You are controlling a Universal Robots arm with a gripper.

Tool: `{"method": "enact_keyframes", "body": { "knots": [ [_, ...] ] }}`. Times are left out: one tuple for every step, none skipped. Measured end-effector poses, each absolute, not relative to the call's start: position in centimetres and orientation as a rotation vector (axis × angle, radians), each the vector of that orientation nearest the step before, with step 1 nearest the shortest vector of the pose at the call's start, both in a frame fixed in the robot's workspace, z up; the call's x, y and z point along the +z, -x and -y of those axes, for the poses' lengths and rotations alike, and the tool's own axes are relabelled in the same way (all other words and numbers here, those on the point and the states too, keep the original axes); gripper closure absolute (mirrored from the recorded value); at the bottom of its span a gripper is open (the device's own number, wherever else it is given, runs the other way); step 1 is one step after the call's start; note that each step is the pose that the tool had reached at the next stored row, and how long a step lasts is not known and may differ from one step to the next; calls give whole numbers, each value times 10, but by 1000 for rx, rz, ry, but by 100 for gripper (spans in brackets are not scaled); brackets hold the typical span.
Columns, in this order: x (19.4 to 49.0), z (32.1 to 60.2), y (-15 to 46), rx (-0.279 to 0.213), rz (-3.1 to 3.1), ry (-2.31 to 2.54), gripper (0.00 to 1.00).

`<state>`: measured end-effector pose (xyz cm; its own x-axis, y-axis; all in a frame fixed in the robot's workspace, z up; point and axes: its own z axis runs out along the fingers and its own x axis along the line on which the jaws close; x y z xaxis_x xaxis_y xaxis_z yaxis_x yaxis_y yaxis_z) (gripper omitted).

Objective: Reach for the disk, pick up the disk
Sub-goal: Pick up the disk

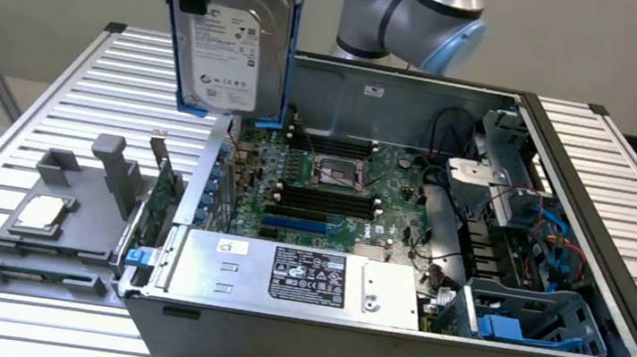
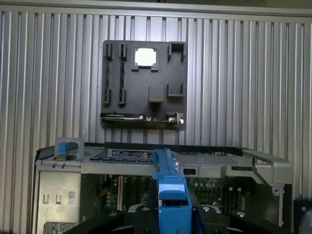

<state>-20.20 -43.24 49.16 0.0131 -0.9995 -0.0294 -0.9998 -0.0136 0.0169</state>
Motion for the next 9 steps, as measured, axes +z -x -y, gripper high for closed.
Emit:
{"method": "enact_keyframes", "body": {
  "knots": [
    [492, 434, 198, 53, -2201, 2230, 67],
    [492, 435, 194, 54, -2201, 2231, 67],
    [492, 436, 190, 55, -2202, 2231, 67],
    [492, 437, 186, 57, -2202, 2232, 67],
    [493, 439, 182, 58, -2203, 2232, 67],
    [493, 440, 178, 59, -2203, 2233, 67],
    [493, 441, 174, 60, -2204, 2233, 67],
    [493, 442, 169, 62, -2204, 2233, 67],
    [493, 444, 165, 63, -2205, 2234, 67]
  ]
}}
